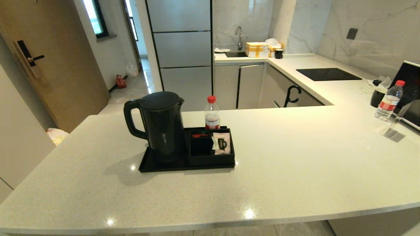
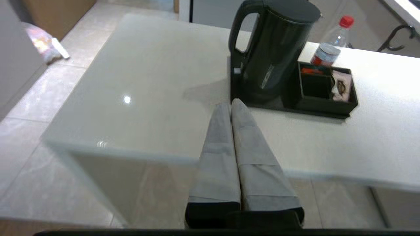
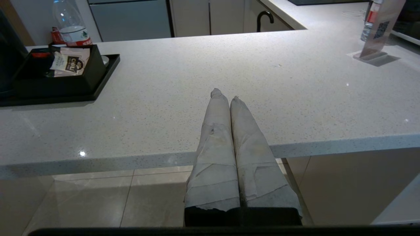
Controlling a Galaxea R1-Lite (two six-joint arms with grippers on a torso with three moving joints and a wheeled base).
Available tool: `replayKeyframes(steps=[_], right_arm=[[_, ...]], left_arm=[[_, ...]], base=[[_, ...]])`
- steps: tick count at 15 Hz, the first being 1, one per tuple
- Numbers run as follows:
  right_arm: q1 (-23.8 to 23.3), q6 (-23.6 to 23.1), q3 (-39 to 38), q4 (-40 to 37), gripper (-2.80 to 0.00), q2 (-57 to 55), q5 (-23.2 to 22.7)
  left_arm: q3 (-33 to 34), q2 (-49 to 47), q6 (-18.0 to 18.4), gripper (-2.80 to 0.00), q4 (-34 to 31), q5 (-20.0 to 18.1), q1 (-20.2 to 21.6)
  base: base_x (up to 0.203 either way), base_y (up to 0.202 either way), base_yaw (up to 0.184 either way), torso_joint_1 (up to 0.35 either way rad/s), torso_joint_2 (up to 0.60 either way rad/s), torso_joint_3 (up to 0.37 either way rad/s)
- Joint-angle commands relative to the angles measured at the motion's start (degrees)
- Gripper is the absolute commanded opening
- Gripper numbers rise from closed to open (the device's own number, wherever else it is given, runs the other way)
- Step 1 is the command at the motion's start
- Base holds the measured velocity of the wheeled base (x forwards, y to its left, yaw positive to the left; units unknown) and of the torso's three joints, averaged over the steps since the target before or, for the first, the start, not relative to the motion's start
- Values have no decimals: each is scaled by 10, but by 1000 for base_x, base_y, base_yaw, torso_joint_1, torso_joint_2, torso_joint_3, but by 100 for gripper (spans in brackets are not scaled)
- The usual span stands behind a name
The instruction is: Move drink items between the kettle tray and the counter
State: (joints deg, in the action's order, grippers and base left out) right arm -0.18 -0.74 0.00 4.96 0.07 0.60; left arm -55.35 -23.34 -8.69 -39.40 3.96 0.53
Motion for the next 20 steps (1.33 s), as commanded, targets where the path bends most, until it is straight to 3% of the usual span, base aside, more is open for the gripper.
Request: replayKeyframes(steps=[1, 5, 6, 7, 12, 13, 14, 17, 20], right_arm=[[0, 0, -18, 0, -280, -1, 0], [0, 0, -18, 0, -280, -1, 0], [0, 0, -18, 0, -280, -1, 0], [0, 0, -18, 0, -280, -1, 0], [0, 0, -18, 0, -280, -1, 0], [0, 0, -18, 0, -280, -1, 0], [0, 0, -18, 0, -280, -1, 0], [0, 0, -18, 0, -280, -1, 0], [0, 0, -18, 0, -280, -1, 0]], left_arm=[[-71, 74, -4, -280, -146, 0, 9], [-279, 99, -27, -280, -404, -14, 13], [-309, 111, -35, -280, -466, -26, 12], [-317, 123, -37, -280, -482, -34, 10], [-158, 233, -24, -280, -483, -28, 0], [-152, 233, -29, -280, -471, -31, 0], [-120, 233, -38, -280, -410, -33, 0], [34, 233, -53, -280, -175, -23, 0], [173, 233, -57, -280, 37, 13, 0]], base=[[0, 0, 0, 0, 0, 0], [0, 0, 0, 0, 0, 0], [0, 0, 0, 0, 0, 0], [0, 0, 0, 0, 0, 0], [0, 0, 0, 0, 0, 0], [0, 0, 0, 0, 0, 0], [0, 0, 0, 0, 0, 0], [0, 0, 0, 0, 0, 0], [0, 0, 0, 0, 0, 0]])
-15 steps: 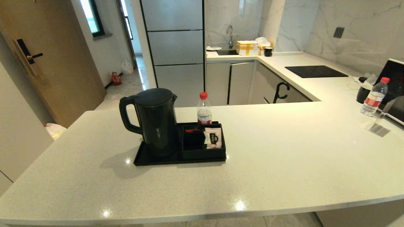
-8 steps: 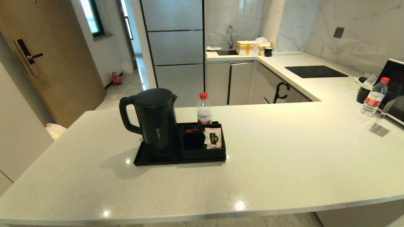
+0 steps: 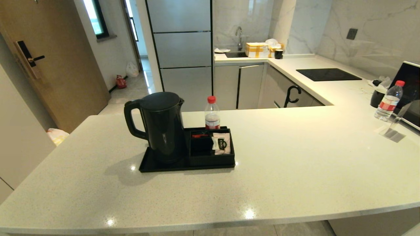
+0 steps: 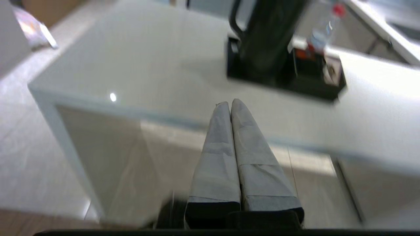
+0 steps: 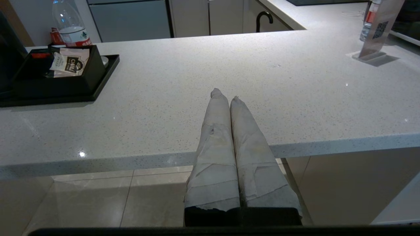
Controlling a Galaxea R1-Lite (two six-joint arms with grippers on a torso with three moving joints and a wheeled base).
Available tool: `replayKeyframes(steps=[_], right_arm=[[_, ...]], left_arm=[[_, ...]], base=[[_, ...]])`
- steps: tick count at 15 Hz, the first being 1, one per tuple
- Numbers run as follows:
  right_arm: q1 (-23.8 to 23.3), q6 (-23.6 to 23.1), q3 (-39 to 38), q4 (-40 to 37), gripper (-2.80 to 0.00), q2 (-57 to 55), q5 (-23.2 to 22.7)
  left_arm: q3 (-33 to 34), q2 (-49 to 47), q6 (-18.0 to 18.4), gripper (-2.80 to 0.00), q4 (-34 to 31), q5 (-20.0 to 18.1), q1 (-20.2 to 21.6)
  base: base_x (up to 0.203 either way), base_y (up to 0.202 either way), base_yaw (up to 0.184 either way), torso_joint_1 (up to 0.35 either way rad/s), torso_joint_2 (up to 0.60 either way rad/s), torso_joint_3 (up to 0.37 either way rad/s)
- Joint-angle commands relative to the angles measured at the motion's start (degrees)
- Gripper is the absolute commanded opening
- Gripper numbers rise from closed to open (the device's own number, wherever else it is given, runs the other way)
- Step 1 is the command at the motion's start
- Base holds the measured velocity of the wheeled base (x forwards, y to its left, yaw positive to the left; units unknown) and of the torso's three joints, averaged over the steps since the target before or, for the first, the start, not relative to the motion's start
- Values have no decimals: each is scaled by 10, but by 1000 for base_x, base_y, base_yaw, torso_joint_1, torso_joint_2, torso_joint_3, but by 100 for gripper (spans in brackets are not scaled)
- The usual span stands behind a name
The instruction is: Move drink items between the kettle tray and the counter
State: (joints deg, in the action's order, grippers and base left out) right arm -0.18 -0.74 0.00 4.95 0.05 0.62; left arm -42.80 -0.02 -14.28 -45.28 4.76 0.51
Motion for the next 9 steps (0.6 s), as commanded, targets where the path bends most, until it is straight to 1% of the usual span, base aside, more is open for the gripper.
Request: replayKeyframes(steps=[1, 3, 4, 5, 6, 7, 8, 9], right_arm=[[0, 0, -18, 1, -280, 0, 0], [0, 0, -18, 1, -280, 0, 0], [0, 0, -18, 1, -280, 0, 0], [0, 0, -18, 1, -280, 0, 0], [0, 0, -18, 1, -280, 0, 0], [0, 0, -18, 1, -280, 0, 0], [0, 0, -18, 1, -280, 0, 0], [0, 0, -18, 1, -280, 0, 0]], left_arm=[[96, 0, -1, -280, 186, 20, 0], [179, 0, 8, -280, 338, 30, 0], [215, 0, 22, -280, 410, 30, 0], [229, 0, 38, -280, 437, 28, 0], [252, 0, 66, -280, 469, 5, 0], [266, 0, 88, -280, 495, -26, 0], [272, 0, 92, -280, 498, -37, 0], [272, 0, 92, -280, 498, -37, 0]], base=[[0, 0, 0, 0, 0, 0], [0, 0, 0, 0, 0, 0], [0, 0, 0, 0, 0, 0], [0, 0, 0, 0, 0, 0], [0, 0, 0, 0, 0, 0], [0, 0, 0, 0, 0, 0], [0, 0, 0, 0, 0, 0], [0, 0, 0, 0, 0, 0]])
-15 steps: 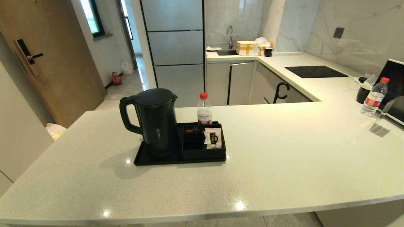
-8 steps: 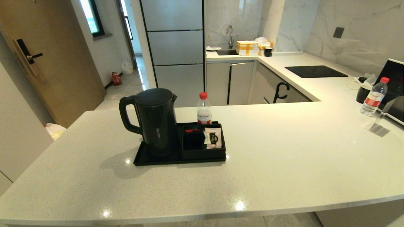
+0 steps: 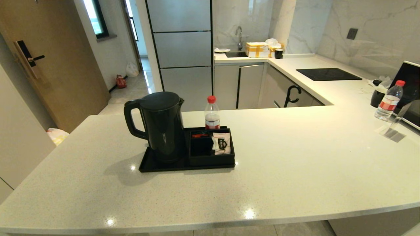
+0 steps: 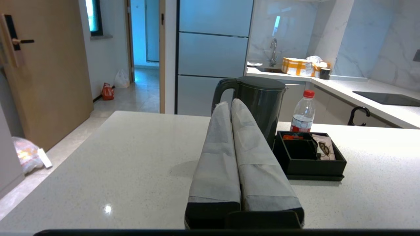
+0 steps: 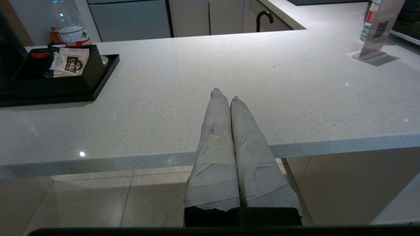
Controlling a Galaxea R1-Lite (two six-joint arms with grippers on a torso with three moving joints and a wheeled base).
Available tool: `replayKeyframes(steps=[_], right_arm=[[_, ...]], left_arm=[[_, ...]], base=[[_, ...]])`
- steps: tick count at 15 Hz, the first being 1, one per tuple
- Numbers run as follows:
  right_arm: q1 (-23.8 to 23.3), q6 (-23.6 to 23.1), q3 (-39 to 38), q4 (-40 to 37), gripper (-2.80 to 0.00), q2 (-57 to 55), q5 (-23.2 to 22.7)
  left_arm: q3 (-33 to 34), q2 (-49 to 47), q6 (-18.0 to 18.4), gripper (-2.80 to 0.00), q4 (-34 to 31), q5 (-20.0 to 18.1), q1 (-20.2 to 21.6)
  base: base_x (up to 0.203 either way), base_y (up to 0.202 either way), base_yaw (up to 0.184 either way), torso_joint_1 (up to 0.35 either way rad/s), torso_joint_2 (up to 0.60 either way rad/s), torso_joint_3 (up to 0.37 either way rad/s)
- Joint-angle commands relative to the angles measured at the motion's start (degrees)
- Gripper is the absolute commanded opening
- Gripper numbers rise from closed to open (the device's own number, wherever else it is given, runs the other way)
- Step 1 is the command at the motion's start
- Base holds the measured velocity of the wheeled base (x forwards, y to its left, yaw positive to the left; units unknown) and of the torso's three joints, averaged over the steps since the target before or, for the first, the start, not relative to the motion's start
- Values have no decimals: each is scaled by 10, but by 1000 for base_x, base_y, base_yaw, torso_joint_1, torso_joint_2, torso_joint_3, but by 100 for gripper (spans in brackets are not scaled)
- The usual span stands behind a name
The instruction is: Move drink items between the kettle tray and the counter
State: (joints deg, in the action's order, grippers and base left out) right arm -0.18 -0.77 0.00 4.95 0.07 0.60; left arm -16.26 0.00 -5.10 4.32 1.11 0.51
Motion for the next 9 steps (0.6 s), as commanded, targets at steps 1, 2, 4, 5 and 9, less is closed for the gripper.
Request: replayKeyframes(steps=[1, 2, 4, 5, 9], right_arm=[[0, 0, -18, 1, -280, -1, 0], [0, 0, -18, 1, -280, -1, 0], [0, 0, -18, 1, -280, -1, 0], [0, 0, -18, 1, -280, -1, 0], [0, 0, -18, 1, -280, -1, 0]], left_arm=[[7, 0, 2, -280, 3, -1, 0], [25, 0, 21, -280, 29, -4, 0], [99, 0, 68, -280, 98, -9, 0], [106, 0, 80, -280, 112, -11, 0], [170, 0, 90, -280, 80, -15, 0]], base=[[0, 0, 0, 0, 0, 0], [0, 0, 0, 0, 0, 0], [0, 0, 0, 0, 0, 0], [0, 0, 0, 0, 0, 0], [0, 0, 0, 0, 0, 0]])
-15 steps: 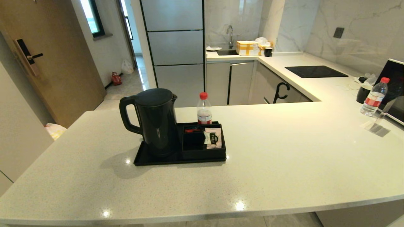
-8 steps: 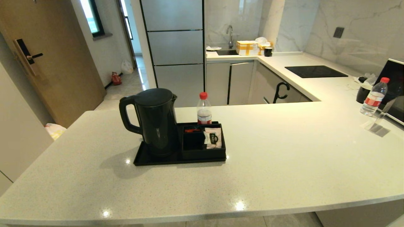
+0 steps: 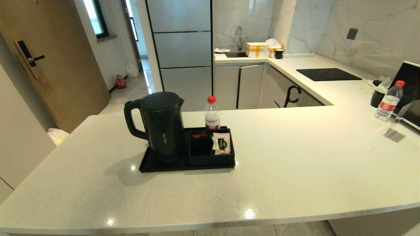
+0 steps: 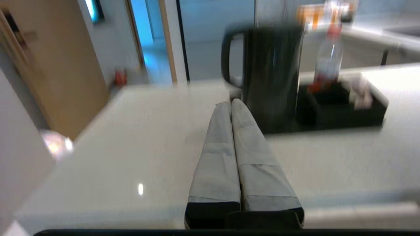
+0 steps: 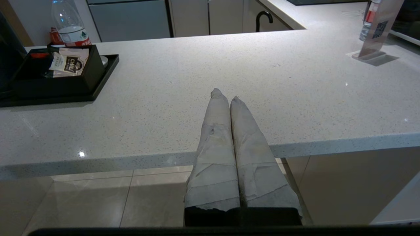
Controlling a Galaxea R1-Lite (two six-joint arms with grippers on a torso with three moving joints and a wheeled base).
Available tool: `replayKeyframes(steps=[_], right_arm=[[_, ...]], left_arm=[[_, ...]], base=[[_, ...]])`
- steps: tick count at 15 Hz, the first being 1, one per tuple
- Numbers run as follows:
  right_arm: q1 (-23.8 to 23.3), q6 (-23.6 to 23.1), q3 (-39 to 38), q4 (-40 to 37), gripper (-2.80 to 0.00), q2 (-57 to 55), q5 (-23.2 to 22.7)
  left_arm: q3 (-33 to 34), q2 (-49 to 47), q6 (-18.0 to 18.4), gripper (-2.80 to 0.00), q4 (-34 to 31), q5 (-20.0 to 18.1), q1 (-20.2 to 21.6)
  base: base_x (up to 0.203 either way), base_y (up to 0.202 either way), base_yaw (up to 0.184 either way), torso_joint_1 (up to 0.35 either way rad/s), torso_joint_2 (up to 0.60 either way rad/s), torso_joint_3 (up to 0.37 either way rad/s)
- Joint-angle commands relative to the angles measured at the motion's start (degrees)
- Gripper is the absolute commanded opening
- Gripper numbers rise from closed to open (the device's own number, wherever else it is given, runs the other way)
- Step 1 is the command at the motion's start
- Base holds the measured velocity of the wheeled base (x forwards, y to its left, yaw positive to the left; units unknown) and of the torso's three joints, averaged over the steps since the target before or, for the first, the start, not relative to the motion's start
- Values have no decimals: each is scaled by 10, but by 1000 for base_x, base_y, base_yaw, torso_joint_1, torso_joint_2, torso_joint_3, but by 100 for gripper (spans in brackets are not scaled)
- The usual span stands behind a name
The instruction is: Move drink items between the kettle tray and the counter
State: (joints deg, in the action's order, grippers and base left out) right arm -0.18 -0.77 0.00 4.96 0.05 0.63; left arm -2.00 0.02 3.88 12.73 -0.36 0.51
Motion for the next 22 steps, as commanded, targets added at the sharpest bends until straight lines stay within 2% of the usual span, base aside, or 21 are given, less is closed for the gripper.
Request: replayKeyframes(steps=[1, 22], right_arm=[[0, 0, -18, 1, -280, 0, 0], [0, 0, -18, 1, -280, 0, 0]], left_arm=[[43, 0, 0, -280, -25, -2, 0], [43, 0, -4, -280, -23, 1, 0]], base=[[0, 0, 0, 0, 0, 0], [0, 0, 0, 0, 0, 0]])
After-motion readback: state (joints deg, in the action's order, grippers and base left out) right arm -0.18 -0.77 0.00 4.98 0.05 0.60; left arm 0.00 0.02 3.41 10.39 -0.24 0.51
